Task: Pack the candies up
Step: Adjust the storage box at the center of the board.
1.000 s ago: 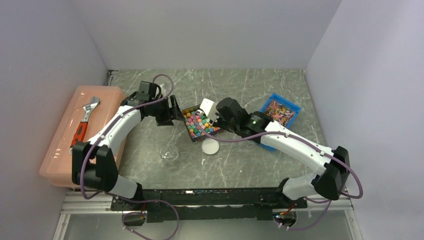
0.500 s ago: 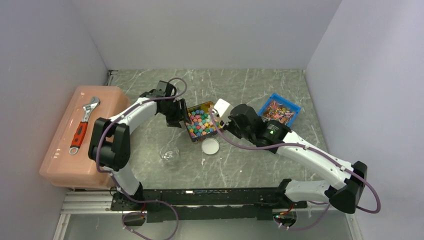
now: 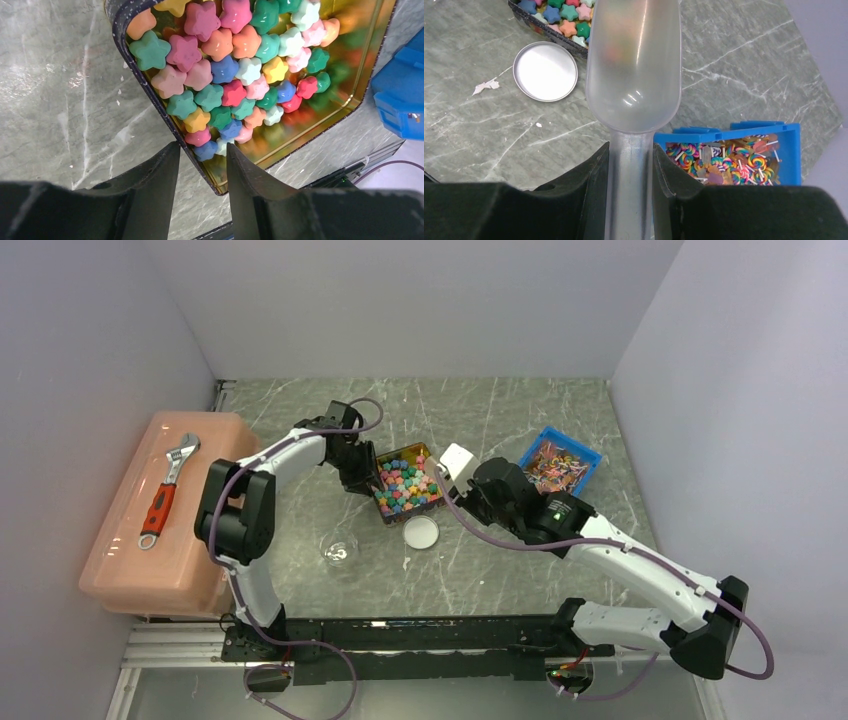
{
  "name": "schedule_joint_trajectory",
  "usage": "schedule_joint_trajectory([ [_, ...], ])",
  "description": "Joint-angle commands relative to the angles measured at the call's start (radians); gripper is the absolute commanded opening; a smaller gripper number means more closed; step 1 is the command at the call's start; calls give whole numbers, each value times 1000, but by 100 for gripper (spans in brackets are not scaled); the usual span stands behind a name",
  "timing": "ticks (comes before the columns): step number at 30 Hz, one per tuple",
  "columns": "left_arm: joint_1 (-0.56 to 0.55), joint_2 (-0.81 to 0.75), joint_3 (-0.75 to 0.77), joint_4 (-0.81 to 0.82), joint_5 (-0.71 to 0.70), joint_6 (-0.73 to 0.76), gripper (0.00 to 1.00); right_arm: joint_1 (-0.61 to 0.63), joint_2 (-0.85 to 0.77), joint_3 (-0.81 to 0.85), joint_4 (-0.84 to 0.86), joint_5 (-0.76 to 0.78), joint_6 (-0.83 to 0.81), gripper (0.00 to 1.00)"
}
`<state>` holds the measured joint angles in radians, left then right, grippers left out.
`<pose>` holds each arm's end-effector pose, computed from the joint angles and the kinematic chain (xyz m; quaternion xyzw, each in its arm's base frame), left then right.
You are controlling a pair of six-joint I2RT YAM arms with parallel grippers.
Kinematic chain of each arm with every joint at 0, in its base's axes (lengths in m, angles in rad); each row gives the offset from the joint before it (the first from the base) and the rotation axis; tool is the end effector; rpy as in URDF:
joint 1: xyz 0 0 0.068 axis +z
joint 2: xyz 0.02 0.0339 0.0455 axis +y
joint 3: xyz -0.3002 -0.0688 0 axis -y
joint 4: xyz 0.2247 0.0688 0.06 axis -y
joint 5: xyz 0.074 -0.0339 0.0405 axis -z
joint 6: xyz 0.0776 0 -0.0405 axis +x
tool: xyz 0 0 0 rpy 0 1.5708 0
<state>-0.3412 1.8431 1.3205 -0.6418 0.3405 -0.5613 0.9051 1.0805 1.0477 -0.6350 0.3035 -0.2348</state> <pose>0.3528 -0.1528 0.2073 -0.0720 0.9632 -0.2361 0.1066 0.1550 0.1598 0.3392 -0.4244 0.7844 0.0134 0.4520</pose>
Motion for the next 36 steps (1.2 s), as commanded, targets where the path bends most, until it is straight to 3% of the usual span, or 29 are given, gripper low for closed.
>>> schedule_joint_trajectory([
  [1,-7,17,37,-27,-2,22,43,5,-42,-6,52,-12,23,0],
  [17,-15,58,126,-104,-18,135,3,5,-34,6,31,-14,23,0],
  [28,-15,69,162,-119,-12,144,6,5,24,29,-11,-79,17,0],
  [36,-15,28,117,-92,13,132,29,5,103,84,-76,-79,1,0],
])
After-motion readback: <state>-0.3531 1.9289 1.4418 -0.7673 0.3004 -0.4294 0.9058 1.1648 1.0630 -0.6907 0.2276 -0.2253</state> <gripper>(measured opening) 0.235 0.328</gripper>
